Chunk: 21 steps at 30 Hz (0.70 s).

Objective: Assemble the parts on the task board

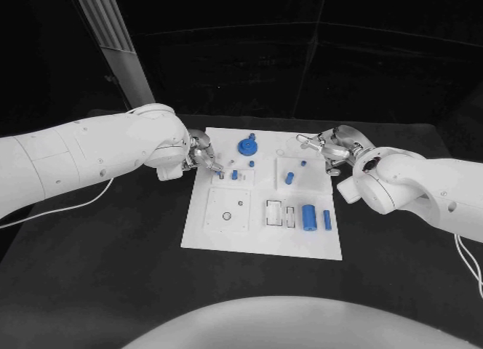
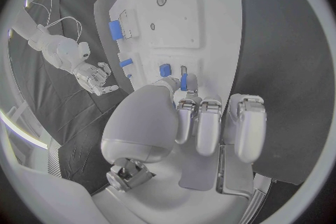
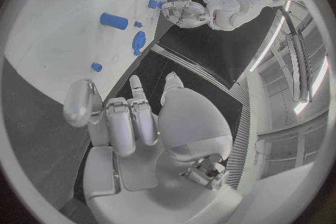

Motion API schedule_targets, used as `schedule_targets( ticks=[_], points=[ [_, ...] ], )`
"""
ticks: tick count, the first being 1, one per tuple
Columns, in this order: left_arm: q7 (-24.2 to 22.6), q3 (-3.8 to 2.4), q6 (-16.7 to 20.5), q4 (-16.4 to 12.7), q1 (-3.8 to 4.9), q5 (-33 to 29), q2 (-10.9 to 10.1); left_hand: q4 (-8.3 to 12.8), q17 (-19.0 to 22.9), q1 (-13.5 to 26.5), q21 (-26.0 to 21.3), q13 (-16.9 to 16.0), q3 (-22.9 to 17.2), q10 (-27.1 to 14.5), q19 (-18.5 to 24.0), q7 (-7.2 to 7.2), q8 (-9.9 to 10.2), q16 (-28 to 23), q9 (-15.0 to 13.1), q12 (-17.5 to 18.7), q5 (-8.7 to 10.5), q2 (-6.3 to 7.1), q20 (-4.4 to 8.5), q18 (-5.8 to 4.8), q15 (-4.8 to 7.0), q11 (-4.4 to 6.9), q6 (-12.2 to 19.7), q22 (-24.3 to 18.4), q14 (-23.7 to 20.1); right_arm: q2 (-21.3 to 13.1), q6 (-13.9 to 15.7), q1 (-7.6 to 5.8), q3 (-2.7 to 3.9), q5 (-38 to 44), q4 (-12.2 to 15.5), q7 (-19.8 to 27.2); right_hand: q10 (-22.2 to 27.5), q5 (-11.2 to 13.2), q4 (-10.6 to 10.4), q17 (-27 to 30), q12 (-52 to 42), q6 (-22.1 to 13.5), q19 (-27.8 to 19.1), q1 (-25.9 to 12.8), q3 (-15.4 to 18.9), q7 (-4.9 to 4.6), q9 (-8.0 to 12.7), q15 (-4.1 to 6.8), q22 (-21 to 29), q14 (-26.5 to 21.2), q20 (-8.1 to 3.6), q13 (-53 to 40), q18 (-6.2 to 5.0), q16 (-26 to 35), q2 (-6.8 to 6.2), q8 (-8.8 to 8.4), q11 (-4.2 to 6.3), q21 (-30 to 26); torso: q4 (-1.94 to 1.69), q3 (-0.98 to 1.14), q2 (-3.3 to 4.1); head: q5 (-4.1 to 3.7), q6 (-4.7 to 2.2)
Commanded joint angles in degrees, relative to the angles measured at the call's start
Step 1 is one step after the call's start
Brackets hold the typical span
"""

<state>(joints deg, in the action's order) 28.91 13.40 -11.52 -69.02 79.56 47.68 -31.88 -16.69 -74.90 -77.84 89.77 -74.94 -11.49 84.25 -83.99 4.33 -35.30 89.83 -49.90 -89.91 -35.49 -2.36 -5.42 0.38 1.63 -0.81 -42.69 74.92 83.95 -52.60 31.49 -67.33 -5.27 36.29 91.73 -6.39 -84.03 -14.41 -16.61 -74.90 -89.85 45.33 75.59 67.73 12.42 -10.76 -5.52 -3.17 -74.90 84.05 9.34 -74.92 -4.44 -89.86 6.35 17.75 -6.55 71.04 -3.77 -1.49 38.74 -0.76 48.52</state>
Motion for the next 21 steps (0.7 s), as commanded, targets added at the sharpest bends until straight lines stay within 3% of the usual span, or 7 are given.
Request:
schedule_targets(
  ticks=[1, 21],
  points=[
    [-1.35, 0.0, -0.99, -0.03, 0.01, 0.51, 0.04, -0.03, -15.1, 0.45, 0.23, -15.06, -0.49, 5.75, -6.01, -0.11, 0.05, 0.17, -0.01, -0.09, -0.28, -0.28, 0.45, -0.38, 0.21, -0.01, 0.05, 15.08, 6.05, -0.03, 0.41, -0.07, 0.03, 0.2, 0.15, 0.49, -5.97, -0.18, 0.03, -15.1, -0.15, -0.18, -0.2, 0.61, 0.28, 0.02, -0.09, 0.29, -5.12, 5.95, -0.23, -15.08, -0.79, -0.14, 0.0, 0.39, 0.05, -0.22, 0.01, 0.0, 0.01, -0.21, -0.01],
    [-0.54, 0.0, -4.28, 1.03, -0.14, -0.77, 0.95, -0.07, -15.1, 0.88, 0.23, -15.06, -0.99, 5.75, -6.01, 0.04, 0.17, 0.17, 0.03, -0.09, -0.05, -0.69, 0.43, -0.38, 0.14, -0.14, 0.45, 15.08, 6.05, 0.05, 0.38, -0.07, 0.03, 0.2, 0.06, 0.41, -5.97, -0.23, 0.02, -15.1, -0.15, -0.19, -0.22, 0.65, 0.32, 0.03, -0.09, 0.3, -5.1, 5.95, -0.23, -15.08, -0.8, -0.14, 0.02, 0.45, 0.06, -0.27, 0.01, 0.03, -0.02, -0.25, 0.02]
  ],
)
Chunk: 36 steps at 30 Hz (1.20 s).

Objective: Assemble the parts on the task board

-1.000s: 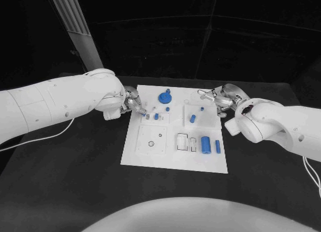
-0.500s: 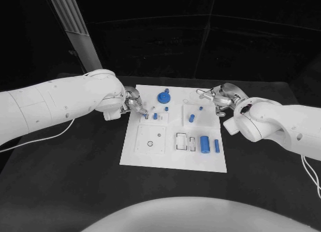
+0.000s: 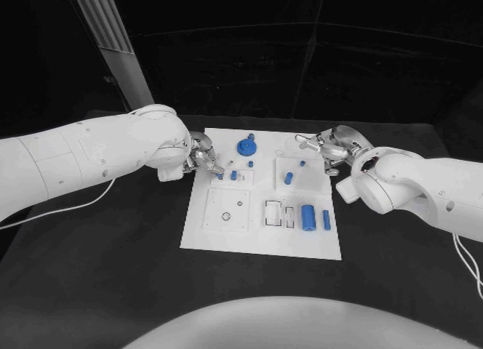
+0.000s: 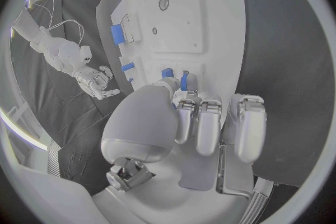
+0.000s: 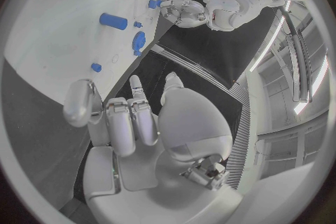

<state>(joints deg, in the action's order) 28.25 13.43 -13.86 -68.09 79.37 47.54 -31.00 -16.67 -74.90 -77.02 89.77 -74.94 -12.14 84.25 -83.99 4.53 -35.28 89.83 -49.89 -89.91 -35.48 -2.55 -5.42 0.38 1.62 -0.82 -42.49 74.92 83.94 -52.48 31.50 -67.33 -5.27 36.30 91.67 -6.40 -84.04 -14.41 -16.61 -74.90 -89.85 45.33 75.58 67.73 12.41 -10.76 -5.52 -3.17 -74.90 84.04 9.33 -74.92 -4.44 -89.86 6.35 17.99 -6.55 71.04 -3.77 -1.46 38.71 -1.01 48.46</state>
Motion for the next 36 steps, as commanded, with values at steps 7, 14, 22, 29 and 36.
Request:
schedule_targets(
  ticks=[7, 14, 22, 29, 36],
  points=[
    [1.14, -0.02, -3.27, 0.5, -0.06, -0.74, 0.27, -0.09, -15.1, 0.51, 0.23, -15.06, -0.57, 5.75, -6.01, -0.07, 0.17, 0.17, 0.02, -0.09, 0.53, -0.62, 0.39, -0.38, 0.06, -0.23, 0.42, 15.08, 6.06, -0.08, 0.36, -0.07, 0.03, 0.2, 0.14, 0.41, -5.96, -0.23, 0.02, -15.1, -0.15, -0.19, -0.22, 0.65, 0.33, 0.03, -0.09, 0.3, -5.1, 5.96, -0.23, -15.08, -0.8, -0.14, 0.02, 0.21, 0.06, -0.27, 0.0, -0.01, 0.01, 0.03, 0.06],
    [1.52, -0.02, -3.57, 1.24, -0.16, -0.76, 0.5, -0.07, -15.1, 0.64, 0.23, -15.06, -0.65, 5.75, -6.01, -0.03, 0.2, 0.17, 0.03, -0.09, 0.79, -0.6, 0.37, -0.38, 0.03, -0.26, 0.56, 15.08, 6.06, -0.11, 0.34, -0.07, 0.03, 0.2, 0.19, 0.42, -5.96, -0.23, 0.02, -15.1, -0.15, -0.19, -0.22, 0.65, 0.33, 0.03, -0.09, 0.3, -5.1, 5.96, -0.23, -15.08, -0.8, -0.14, 0.02, 0.21, 0.06, -0.27, 0.06, -0.04, 0.01, -0.09, 0.05],
    [1.69, -0.02, -4.11, 1.53, -0.34, -0.76, 0.93, -0.08, -15.1, 2.11, 0.23, -15.06, -0.51, 5.75, -6.01, 0.21, 0.24, 0.17, 0.06, -0.09, 4.66, -0.39, 0.18, -0.38, -0.2, -0.52, 1.36, 15.08, 6.06, -0.11, 0.32, -0.07, 0.03, 0.2, 0.21, 0.43, -5.96, -0.23, 0.02, -15.1, -0.15, -0.19, -0.22, 0.65, 0.33, 0.03, -0.09, 0.3, -5.1, 5.96, -0.23, -15.08, -0.8, -0.14, 0.02, 0.21, 0.06, -0.27, 0.02, -0.03, 0.01, -0.19, 0.09],
    [1.68, -0.02, -4.06, 1.69, -0.42, -0.76, 1.15, 0.03, -15.1, 2.91, 0.23, -15.06, -0.27, 5.75, -6.01, 0.19, 0.25, 0.17, 0.19, -0.09, 6.59, -0.62, 0.05, -0.38, -0.32, -0.55, 1.7, 15.08, 6.06, -0.1, 0.3, -0.07, 0.03, 0.2, 0.19, 0.41, -5.96, -0.23, 0.02, -15.1, -0.15, -0.19, -0.22, 0.65, 0.33, 0.03, -0.09, 0.3, -5.1, 5.96, -0.23, -15.08, -0.8, -0.14, 0.02, 0.21, 0.06, -0.27, -0.01, -0.03, 0.0, -0.18, 0.0],
    [1.85, -0.03, -4.47, 1.74, -0.44, -0.76, 1.16, 0.23, -15.1, 2.28, 0.23, -15.06, -0.58, 5.75, -6.01, 0.16, 0.17, 0.17, 0.18, -0.09, 5.78, -0.3, 0.01, -0.38, -0.3, -0.49, 1.94, 15.08, 6.06, -0.11, 0.32, -0.07, 0.03, 0.2, 0.17, 0.38, -5.96, -0.23, 0.02, -15.1, -0.15, -0.19, -0.22, 0.65, 0.33, 0.03, -0.09, 0.3, -5.1, 5.96, -0.23, -15.08, -0.8, -0.14, 0.02, 0.21, 0.06, -0.27, -0.04, -0.01, -0.01, -0.17, 0.06]
  ],
)
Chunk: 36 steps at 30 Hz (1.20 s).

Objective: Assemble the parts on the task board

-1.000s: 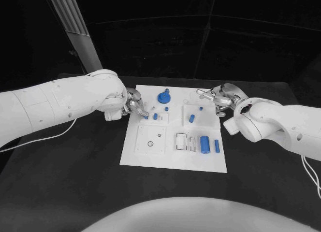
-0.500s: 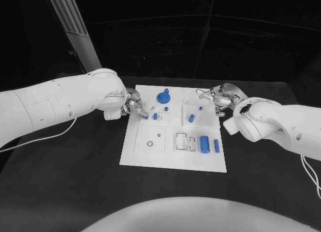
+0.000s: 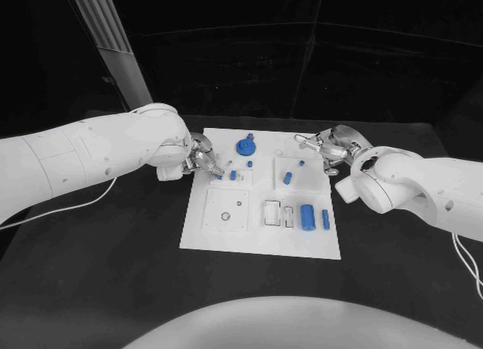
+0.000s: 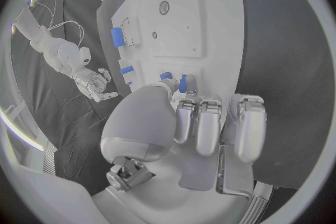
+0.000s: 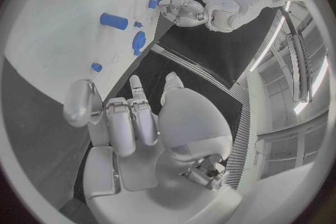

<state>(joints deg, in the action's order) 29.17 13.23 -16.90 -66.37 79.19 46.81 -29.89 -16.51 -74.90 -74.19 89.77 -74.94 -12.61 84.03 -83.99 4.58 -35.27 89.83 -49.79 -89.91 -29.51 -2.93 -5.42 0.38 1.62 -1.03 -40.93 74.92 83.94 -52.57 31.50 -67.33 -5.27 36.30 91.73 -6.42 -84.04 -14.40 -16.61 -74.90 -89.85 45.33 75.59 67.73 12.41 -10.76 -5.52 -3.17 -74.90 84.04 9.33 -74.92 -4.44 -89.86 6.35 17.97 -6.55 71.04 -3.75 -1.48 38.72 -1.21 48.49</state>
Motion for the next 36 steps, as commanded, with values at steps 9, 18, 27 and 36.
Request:
schedule_targets(
  ticks=[9, 18, 27, 36],
  points=[
    [1.09, 0.17, -1.73, 0.17, -0.3, -0.02, 0.07, 0.42, -15.1, -2.01, 0.23, -15.06, -1.09, 5.97, -6.01, 0.1, -0.07, 0.17, 0.04, -0.09, -0.91, 0.2, 0.0, -0.38, -0.29, -0.26, 0.69, 15.08, 6.06, 0.03, 0.31, -0.07, 0.03, 0.19, 0.09, 0.41, -5.96, -0.23, 0.02, -15.1, -0.15, -0.19, -0.22, 0.65, 0.33, 0.03, -0.09, 0.3, -5.1, 5.96, -0.23, -15.08, -0.8, -0.14, 0.02, 0.23, 0.06, -0.27, -0.01, 0.01, -0.02, 0.06, -0.09],
    [0.94, 0.17, -1.94, 0.19, -0.32, -0.02, 0.11, -0.4, -15.1, 7.14, 0.23, -15.06, 4.14, 5.97, -6.01, 0.79, 0.34, 0.17, 0.98, -0.09, 4.61, 0.83, -0.4, -0.38, -0.96, -0.9, 0.3, 15.08, 6.06, -0.07, 0.32, -0.07, 0.03, 0.19, 0.15, 0.38, -5.96, -0.25, -0.01, -15.1, -0.15, -0.21, -0.13, 0.69, 0.42, 0.04, -0.1, 0.31, -5.15, 5.96, -0.24, -15.08, -0.78, -0.14, 0.07, 0.35, 0.07, -0.21, -0.02, 0.01, 0.03, -0.02, -0.09],
    [1.23, 0.17, -2.17, 0.16, -0.33, -0.02, 0.15, -0.35, -15.1, 10.18, 0.23, -15.06, 6.87, 5.97, -6.01, 0.75, 0.6, 0.17, 1.67, -0.09, 5.74, 1.16, -0.61, -0.38, -1.02, -0.85, 0.19, 15.08, 6.06, -0.11, 0.28, -0.07, 0.03, 0.19, 0.19, 0.35, -5.96, -0.25, -0.01, -15.1, -0.15, -0.21, -0.13, 0.69, 0.42, 0.04, -0.1, 0.31, -5.15, 5.96, -0.24, -15.08, -0.78, -0.14, 0.07, 0.35, 0.07, -0.21, -0.04, 0.02, 0.01, -0.01, 0.01],
    [1.03, 0.17, -1.25, 0.13, -0.33, -0.02, 0.0, -0.39, -15.1, 12.8, 0.23, -15.06, 9.09, 5.97, -6.01, 0.82, 0.61, 0.17, 2.12, -0.09, 5.76, 1.13, -0.7, -0.38, -1.11, -0.93, 0.04, 15.08, 6.06, -0.12, 0.24, -0.07, 0.03, 0.19, 0.17, 0.37, -5.96, -0.25, -0.01, -15.1, -0.15, -0.22, -0.04, 0.71, 0.44, 0.04, -0.1, 0.31, -5.21, 5.96, -0.24, -15.08, -0.75, -0.14, 0.08, 0.37, 0.07, -0.1, -0.04, -0.01, -0.03, -0.07, -0.01]
  ],
)
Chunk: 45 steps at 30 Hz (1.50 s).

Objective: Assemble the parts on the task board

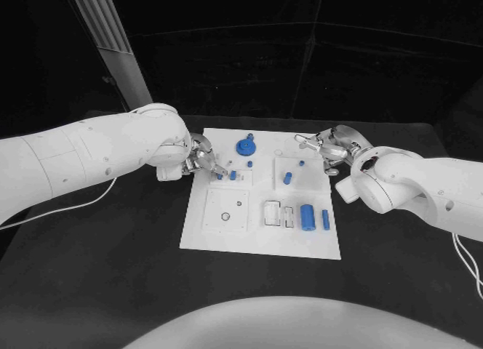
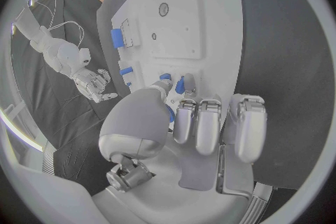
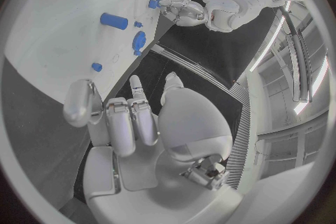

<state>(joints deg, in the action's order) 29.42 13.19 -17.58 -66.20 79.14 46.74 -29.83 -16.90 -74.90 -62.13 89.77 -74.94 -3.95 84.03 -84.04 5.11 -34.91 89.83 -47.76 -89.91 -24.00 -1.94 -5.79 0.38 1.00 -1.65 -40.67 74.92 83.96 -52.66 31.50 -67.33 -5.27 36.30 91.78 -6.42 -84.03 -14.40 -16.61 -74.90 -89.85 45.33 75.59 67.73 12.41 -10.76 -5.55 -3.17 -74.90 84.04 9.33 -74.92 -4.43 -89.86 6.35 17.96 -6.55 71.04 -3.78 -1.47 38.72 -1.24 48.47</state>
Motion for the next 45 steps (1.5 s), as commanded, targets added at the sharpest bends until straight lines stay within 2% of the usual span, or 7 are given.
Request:
schedule_targets(
  ticks=[1, 11, 21, 26, 30, 36, 45],
  points=[
    [0.42, 0.21, -0.13, -0.05, -0.28, 0.05, -0.09, 0.01, -15.1, 1.01, 0.23, -15.06, 0.68, 5.97, -5.96, 0.29, 0.22, 0.17, 0.12, -0.09, 0.26, 0.19, -0.35, -0.38, -0.49, -0.31, -0.25, 15.08, 6.04, -0.02, 0.23, -0.07, 0.03, 0.19, 0.11, 0.37, -5.97, -0.26, -0.01, -15.1, -0.15, -0.22, -0.04, 0.71, 0.45, 0.04, -0.07, 0.31, -5.21, 5.96, -0.24, -15.08, -0.75, -0.14, 0.08, 0.38, 0.07, -0.1, -0.03, -0.01, -0.02, -0.04, -0.04],
    [-3.61, 0.2, 2.94, -0.62, 0.04, 0.06, -1.19, 0.08, -15.1, 3.38, 0.23, -15.06, 3.74, 5.97, -5.96, 0.39, -1.96, 0.17, -1.39, -0.09, 0.27, 1.02, -0.44, -0.38, -0.57, -0.41, 1.03, 15.08, 6.04, 0.06, 0.16, -0.07, 0.03, 0.19, -0.07, 0.37, -5.97, -0.26, -0.01, -15.1, -0.15, -0.22, -0.04, 0.71, 0.45, 0.04, -0.07, 0.31, -5.21, 5.96, -0.24, -15.08, -0.75, -0.14, 0.08, 0.38, 0.07, -0.1, 0.03, 0.02, -0.11, -0.04, -0.33],
    [-3.85, 0.2, -1.46, -0.04, 3.09, 0.06, -0.88, 0.14, -15.1, 2.8, 0.23, -15.06, 4.82, 5.97, -5.96, -0.01, -5.24, 0.17, -3.84, -0.09, -1.26, 0.68, -0.34, -0.38, -0.36, -0.09, 1.63, 15.08, 6.04, 0.29, 0.04, -0.07, 0.03, 0.19, -0.27, 0.22, -5.97, -0.27, 0.0, -15.1, -0.15, -0.23, -0.05, 0.74, 0.47, 0.04, -0.07, 0.31, -5.2, 5.96, -0.24, -15.08, -0.76, -0.14, 0.11, 0.42, 0.07, -0.13, 0.04, 0.01, -0.01, 0.09, -0.41],
    [-4.56, 0.19, -4.74, 1.71, 3.95, 0.05, 0.21, 0.13, -15.1, 1.17, 0.23, -15.06, 4.5, 5.97, -5.96, -0.29, -6.25, 0.17, -4.68, -0.09, -4.42, 0.06, -0.18, -0.38, -0.14, 0.18, 2.24, 15.08, 6.04, 0.43, -0.03, -0.07, 0.03, 0.19, -0.28, 0.11, -5.97, -0.27, 0.0, -15.1, -0.15, -0.23, -0.05, 0.74, 0.47, 0.04, -0.07, 0.31, -5.2, 5.96, -0.24, -15.08, -0.76, -0.14, 0.11, 0.42, 0.07, -0.13, 0.09, -0.02, 0.05, 0.11, -0.41],
    [-5.36, 0.19, -7.53, 3.44, 4.15, 0.05, 1.1, 0.13, -15.1, -0.44, 0.23, -15.06, 3.82, 5.97, -5.96, -0.54, -6.21, 0.17, -4.59, -0.09, -7.82, -0.2, -0.02, -0.38, 0.06, 0.41, 2.42, 15.08, 6.04, 0.45, -0.04, -0.07, 0.03, 0.19, -0.25, 0.02, -5.97, -0.27, 0.0, -15.1, -0.15, -0.23, -0.05, 0.74, 0.47, 0.04, -0.07, 0.31, -5.2, 5.96, -0.24, -15.08, -0.76, -0.14, 0.11, 0.42, 0.07, -0.13, 0.13, -0.01, 0.12, 0.16, -0.4],
    [-5.15, 0.19, -13.68, 7.04, 4.19, 0.03, 2.77, 0.21, -15.1, -1.78, 0.23, -15.06, 3.39, 5.97, -5.96, -0.88, -6.35, 0.17, -4.41, -0.09, -8.38, -0.16, 0.15, -0.38, 0.27, 0.69, 1.43, 15.08, 6.04, 0.51, -0.02, -0.07, 0.03, 0.19, -0.19, -0.01, -5.97, -0.27, 0.0, -15.1, -0.15, -0.23, -0.05, 0.74, 0.47, 0.04, -0.07, 0.31, -5.2, 5.96, -0.24, -15.08, -0.76, -0.14, 0.11, 0.42, 0.07, -0.13, 0.1, -0.01, 0.04, 0.23, -0.2],
    [-5.03, 0.18, -16.03, 9.78, 3.86, 0.01, 4.35, 0.17, -15.1, -2.68, 0.23, -15.06, 2.95, 5.97, -5.96, -0.99, -6.05, 0.17, -4.14, -0.09, -8.45, -0.4, 0.26, -0.38, 0.41, 0.83, 1.28, 15.08, 6.04, 0.52, 0.02, -0.08, 0.03, 0.19, -0.11, -0.02, -5.97, -0.27, 0.0, -15.1, -0.15, -0.23, -0.05, 0.74, 0.47, 0.04, -0.07, 0.31, -5.2, 5.96, -0.24, -15.08, -0.76, -0.14, 0.11, 0.42, 0.07, -0.13, 0.05, -0.04, 0.02, 0.07, 0.0]
  ],
)
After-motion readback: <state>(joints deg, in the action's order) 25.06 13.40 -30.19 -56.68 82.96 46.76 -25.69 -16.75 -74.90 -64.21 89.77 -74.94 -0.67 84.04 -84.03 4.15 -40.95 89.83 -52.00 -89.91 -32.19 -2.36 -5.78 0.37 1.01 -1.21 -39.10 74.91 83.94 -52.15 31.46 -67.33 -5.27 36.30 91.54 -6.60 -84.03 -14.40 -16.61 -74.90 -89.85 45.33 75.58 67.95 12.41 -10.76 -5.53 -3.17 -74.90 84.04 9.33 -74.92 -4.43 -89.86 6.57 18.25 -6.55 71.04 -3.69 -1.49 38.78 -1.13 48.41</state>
